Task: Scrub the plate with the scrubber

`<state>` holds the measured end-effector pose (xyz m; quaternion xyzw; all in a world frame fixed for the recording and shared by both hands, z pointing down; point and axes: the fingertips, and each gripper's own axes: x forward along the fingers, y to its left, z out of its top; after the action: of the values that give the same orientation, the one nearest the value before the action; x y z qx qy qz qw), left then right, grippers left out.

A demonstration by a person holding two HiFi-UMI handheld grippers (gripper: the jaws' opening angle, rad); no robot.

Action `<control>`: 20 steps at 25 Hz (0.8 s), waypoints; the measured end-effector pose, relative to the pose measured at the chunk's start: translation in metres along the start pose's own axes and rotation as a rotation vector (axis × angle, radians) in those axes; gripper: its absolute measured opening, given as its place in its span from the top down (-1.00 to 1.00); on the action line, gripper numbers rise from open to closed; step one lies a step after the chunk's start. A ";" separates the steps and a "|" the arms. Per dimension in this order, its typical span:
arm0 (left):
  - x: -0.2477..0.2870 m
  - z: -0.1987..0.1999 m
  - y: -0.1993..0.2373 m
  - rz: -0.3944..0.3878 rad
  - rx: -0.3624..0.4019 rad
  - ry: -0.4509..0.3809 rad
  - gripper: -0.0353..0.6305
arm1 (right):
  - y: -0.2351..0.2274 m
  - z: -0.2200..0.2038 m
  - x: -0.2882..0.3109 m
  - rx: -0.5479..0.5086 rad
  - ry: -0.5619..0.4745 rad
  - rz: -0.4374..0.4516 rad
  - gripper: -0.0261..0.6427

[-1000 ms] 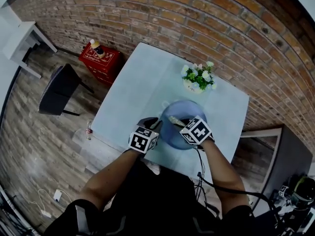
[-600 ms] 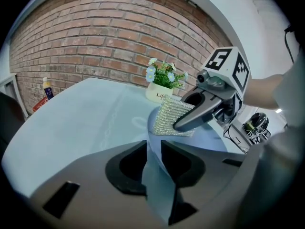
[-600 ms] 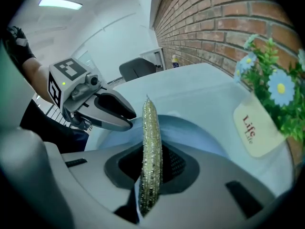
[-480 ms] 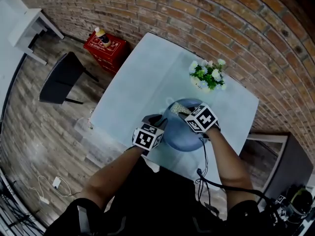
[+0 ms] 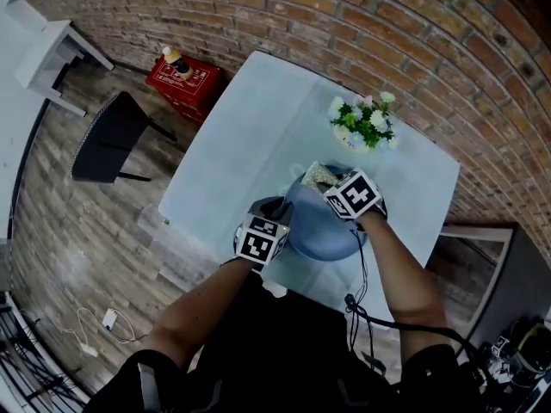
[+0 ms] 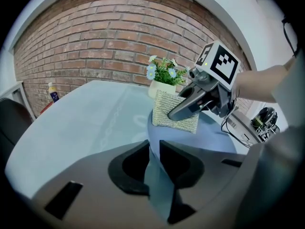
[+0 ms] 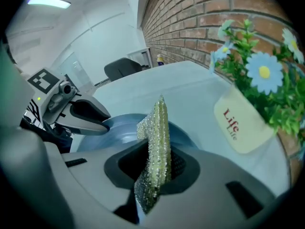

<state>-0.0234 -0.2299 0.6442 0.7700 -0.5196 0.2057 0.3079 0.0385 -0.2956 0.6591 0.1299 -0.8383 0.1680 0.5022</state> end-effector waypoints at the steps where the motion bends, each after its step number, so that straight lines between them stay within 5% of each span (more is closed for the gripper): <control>1: 0.000 0.001 0.000 0.006 0.004 -0.004 0.65 | -0.003 0.000 -0.001 0.013 -0.002 -0.013 0.72; 20: -0.001 -0.001 -0.001 -0.043 0.090 -0.012 0.62 | -0.054 -0.050 -0.036 0.397 -0.009 -0.364 0.72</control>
<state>-0.0231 -0.2287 0.6442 0.7952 -0.4950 0.2177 0.2742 0.1158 -0.3219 0.6579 0.3753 -0.7539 0.2354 0.4851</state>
